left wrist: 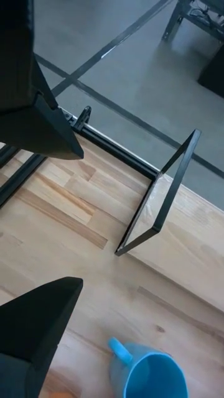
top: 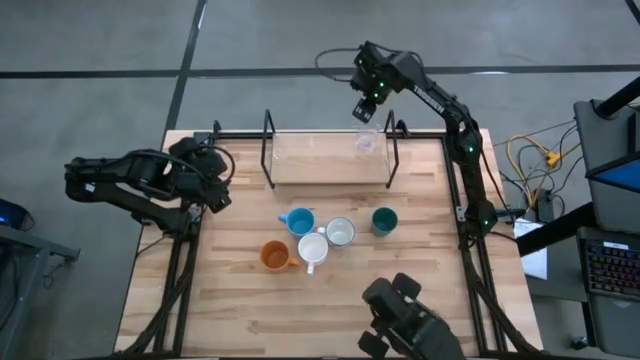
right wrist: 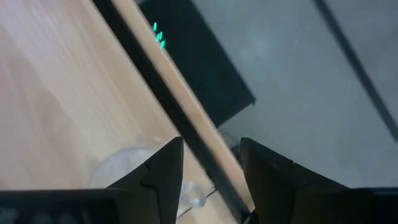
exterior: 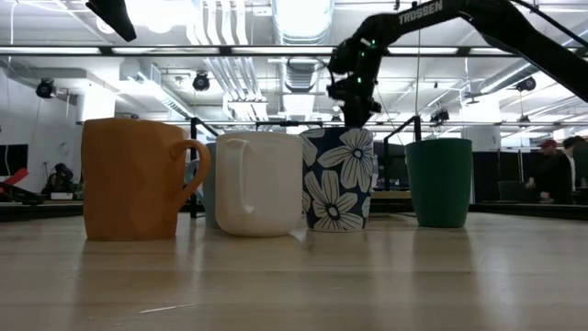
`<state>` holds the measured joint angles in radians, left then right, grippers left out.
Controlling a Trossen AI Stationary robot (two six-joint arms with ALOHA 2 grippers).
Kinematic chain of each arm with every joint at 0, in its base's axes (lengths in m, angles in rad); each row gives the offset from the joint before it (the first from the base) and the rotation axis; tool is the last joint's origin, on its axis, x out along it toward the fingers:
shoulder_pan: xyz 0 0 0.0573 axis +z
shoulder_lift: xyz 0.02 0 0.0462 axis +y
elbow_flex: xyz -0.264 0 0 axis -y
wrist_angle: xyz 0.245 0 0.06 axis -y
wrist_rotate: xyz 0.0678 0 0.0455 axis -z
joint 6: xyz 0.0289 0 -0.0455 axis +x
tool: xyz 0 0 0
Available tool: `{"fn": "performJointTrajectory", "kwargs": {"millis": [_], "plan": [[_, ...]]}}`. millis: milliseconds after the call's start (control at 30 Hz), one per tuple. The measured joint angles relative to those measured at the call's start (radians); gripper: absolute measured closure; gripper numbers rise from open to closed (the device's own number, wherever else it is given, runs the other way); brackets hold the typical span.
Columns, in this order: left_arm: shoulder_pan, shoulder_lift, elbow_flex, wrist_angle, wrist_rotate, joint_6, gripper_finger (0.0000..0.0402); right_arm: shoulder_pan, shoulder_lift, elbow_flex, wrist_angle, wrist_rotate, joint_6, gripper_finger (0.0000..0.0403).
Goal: Stack small to large cups/mugs on shelf
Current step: Put the white mug on the shelf
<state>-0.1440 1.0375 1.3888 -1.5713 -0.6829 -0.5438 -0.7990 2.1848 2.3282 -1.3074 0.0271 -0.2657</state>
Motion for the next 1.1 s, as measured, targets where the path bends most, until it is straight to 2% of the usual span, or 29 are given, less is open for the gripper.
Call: {"fn": "performJointTrajectory", "kwargs": {"millis": [100, 267, 333, 567, 700, 867, 1033, 1100], "plan": [[0.000, -0.007, 0.000, 0.000, 0.001, -0.008, 0.0091, 0.012, -0.036, 0.025, 0.009, -0.024, 0.023, 0.0248], [0.000, -0.027, -0.002, 0.000, 0.008, -0.027, 0.0091, 0.087, -0.135, 0.022, -0.024, -0.238, 0.026, 0.0248], [0.000, -0.030, -0.002, 0.000, 0.008, -0.029, 0.0091, 0.139, -0.179, 0.021, -0.031, -0.288, 0.021, 0.0248], [0.000, -0.049, -0.005, 0.000, -0.013, -0.058, 0.0091, 0.395, -0.360, 0.011, -0.076, -0.280, 0.043, 0.0251], [-0.002, -0.073, -0.007, 0.001, -0.026, -0.079, 0.0091, 0.594, -0.479, -0.086, -0.101, -0.171, 0.133, 0.0264], [-0.003, -0.110, -0.008, 0.000, -0.012, -0.081, 0.0091, 0.833, -0.628, -0.343, -0.012, 0.074, 0.245, 0.0280], [-0.003, -0.115, -0.008, 0.019, -0.007, -0.082, 0.0091, 0.960, -0.750, -0.608, 0.072, 0.262, 0.381, 0.0286], [-0.003, -0.109, -0.012, 0.019, 0.010, -0.082, 0.0091, 0.998, -0.800, -0.714, 0.086, 0.295, 0.438, 0.0283]]}}
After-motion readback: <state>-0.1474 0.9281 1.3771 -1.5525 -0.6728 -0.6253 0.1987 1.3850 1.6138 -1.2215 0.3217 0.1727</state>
